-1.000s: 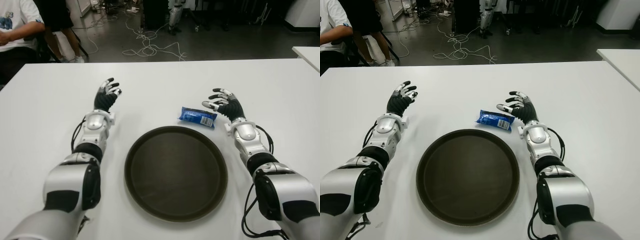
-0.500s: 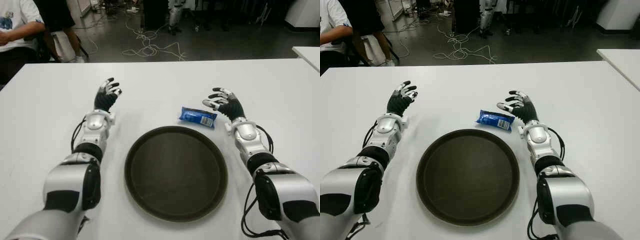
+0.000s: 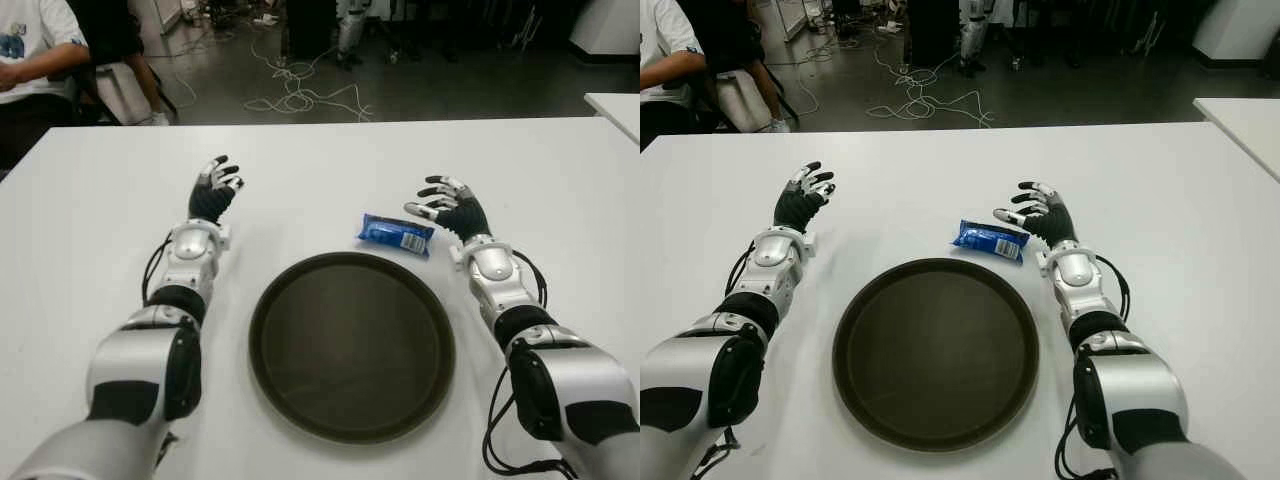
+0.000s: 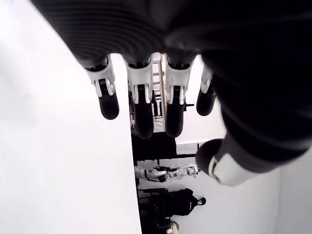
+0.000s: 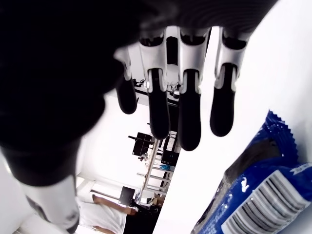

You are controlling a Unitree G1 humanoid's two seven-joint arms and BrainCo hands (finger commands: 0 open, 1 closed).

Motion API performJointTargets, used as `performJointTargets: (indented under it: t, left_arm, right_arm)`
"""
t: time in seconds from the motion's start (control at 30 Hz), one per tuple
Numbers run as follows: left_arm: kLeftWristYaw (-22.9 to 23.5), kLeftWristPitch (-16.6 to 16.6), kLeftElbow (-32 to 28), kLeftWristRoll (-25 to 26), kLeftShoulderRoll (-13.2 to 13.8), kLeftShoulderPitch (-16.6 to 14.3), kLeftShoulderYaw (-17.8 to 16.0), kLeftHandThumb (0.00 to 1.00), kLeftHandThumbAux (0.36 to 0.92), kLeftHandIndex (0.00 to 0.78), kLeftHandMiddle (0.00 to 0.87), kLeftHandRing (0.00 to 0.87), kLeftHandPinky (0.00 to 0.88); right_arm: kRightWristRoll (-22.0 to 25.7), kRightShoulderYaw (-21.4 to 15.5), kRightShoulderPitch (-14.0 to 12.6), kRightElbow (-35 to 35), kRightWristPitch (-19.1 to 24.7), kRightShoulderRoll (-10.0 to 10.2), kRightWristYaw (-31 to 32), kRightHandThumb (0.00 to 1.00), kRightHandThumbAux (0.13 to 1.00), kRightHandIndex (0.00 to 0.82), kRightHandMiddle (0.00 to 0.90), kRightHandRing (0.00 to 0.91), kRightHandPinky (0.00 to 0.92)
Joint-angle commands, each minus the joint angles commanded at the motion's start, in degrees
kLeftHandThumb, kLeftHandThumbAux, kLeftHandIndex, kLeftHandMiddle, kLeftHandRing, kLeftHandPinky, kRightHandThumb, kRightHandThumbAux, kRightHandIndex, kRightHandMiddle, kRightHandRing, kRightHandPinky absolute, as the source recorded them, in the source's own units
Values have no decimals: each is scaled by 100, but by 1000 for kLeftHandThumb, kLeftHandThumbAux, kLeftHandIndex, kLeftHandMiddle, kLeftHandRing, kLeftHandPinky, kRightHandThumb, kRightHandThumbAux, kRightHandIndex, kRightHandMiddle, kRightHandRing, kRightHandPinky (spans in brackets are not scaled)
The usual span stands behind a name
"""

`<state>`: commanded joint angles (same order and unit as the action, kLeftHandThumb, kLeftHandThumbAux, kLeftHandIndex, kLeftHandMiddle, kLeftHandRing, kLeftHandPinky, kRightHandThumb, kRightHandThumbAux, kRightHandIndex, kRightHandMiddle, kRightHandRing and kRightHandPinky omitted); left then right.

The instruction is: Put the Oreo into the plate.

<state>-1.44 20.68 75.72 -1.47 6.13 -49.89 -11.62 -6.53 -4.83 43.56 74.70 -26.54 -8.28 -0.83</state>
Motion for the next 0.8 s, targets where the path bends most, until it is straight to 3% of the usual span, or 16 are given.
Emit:
performJointTargets:
  t: [0.53, 0.8]
  left_arm:
    - [-9, 31, -9, -36, 7, 11, 39, 98, 660, 115, 197, 167, 131]
    - [16, 9, -6, -13, 8, 13, 32, 102, 665, 117, 200, 169, 133]
  right_arm:
    - [46, -30, -16, -10, -49, 4, 92, 0, 703, 259, 382, 446, 485]
    - [11, -17, -33, -19, -98, 2, -7, 0, 726, 257, 372, 436, 468]
